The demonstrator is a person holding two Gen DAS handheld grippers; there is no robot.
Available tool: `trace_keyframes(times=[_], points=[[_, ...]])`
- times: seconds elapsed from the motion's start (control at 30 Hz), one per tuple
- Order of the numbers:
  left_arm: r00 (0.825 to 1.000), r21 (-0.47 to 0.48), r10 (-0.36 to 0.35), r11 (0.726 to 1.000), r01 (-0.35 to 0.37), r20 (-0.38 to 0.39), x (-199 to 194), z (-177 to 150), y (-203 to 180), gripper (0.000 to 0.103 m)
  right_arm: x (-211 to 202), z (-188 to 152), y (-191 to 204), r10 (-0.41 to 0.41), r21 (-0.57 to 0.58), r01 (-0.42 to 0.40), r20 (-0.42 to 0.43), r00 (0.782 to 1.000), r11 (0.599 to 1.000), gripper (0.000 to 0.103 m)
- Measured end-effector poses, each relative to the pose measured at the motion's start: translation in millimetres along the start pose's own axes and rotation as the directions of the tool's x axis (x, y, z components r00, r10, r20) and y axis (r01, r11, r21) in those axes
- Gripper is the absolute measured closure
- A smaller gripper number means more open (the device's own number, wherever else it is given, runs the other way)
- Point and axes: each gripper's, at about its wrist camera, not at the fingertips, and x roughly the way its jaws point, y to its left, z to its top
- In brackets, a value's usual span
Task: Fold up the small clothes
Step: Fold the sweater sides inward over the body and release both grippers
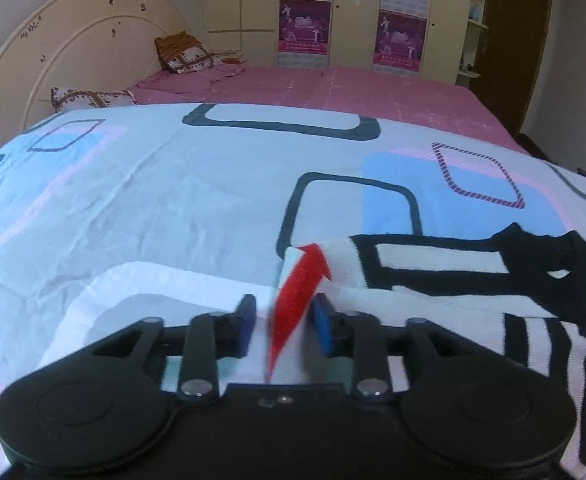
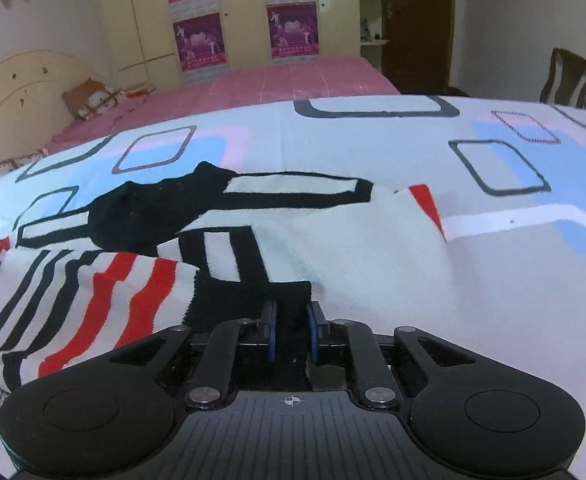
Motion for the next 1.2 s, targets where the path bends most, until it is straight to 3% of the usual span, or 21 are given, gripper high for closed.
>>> trace_keyframes(times=[0.1,0.27,0.73,0.87,0.9,1.0,1.07,1.1,1.13,1.2], points=[[1.0,0.002,0.015,1.0,-0.015,-0.01,-2.7,0.9,3.4,0.054,-3.8,0.0,-3.9,-0.024,0.009,0.024,0.008,1.0,1.0,0.099],[0.999,0.05,0.043,0.998,-0.042,-0.007,-10.4,-0.8,-0.7,0.042,-11.0,4.1,-13.8,0.007,0.075,-0.009,0.027,1.0,0.997,0.099],[0.999,0.115,0.009,0.993,-0.014,0.051,-55.5,-8.2,-17.7,0.035,-19.6,13.5,13.3,0.053,-0.012,-0.052,0.055,0.997,0.999,0.097],[0.998,0.135,-0.033,0.991,0.026,0.049,-71.6,-17.1,-28.4,0.034,-19.9,13.7,21.1,0.071,-0.029,-0.07,0.053,0.996,0.997,0.096],[0.998,0.143,-0.048,0.989,0.041,0.044,-74.7,-20.9,-32.1,0.033,-19.5,13.5,23.2,0.079,-0.03,-0.077,0.049,0.996,0.997,0.092],[0.996,0.167,-0.087,0.983,0.082,0.022,-83.6,-36.2,-43.9,0.033,-22.8,10.7,29.0,0.089,-0.033,-0.087,0.072,0.993,0.996,0.027],[0.995,0.181,-0.104,0.978,0.102,0.005,-87.7,-47.0,-51.1,0.033,-27.6,8.6,35.6,0.092,-0.064,-0.086,0.102,0.991,0.994,0.028],[0.994,0.189,-0.114,0.975,0.113,-0.006,-89.3,-53.7,-54.8,0.033,-29.1,7.8,39.2,0.099,-0.079,-0.09,0.106,0.989,0.993,0.037],[0.993,0.198,-0.118,0.973,0.119,-0.014,-90.2,-59.3,-57.1,0.033,-28.9,7.6,41.6,0.108,-0.084,-0.1,0.097,0.989,0.991,0.054],[0.993,0.22,-0.113,0.968,0.117,-0.03,-90.1,-70.8,-61.4,0.033,-25.1,5.7,45.2,0.121,-0.091,-0.115,0.06,0.991,0.989,0.066]])
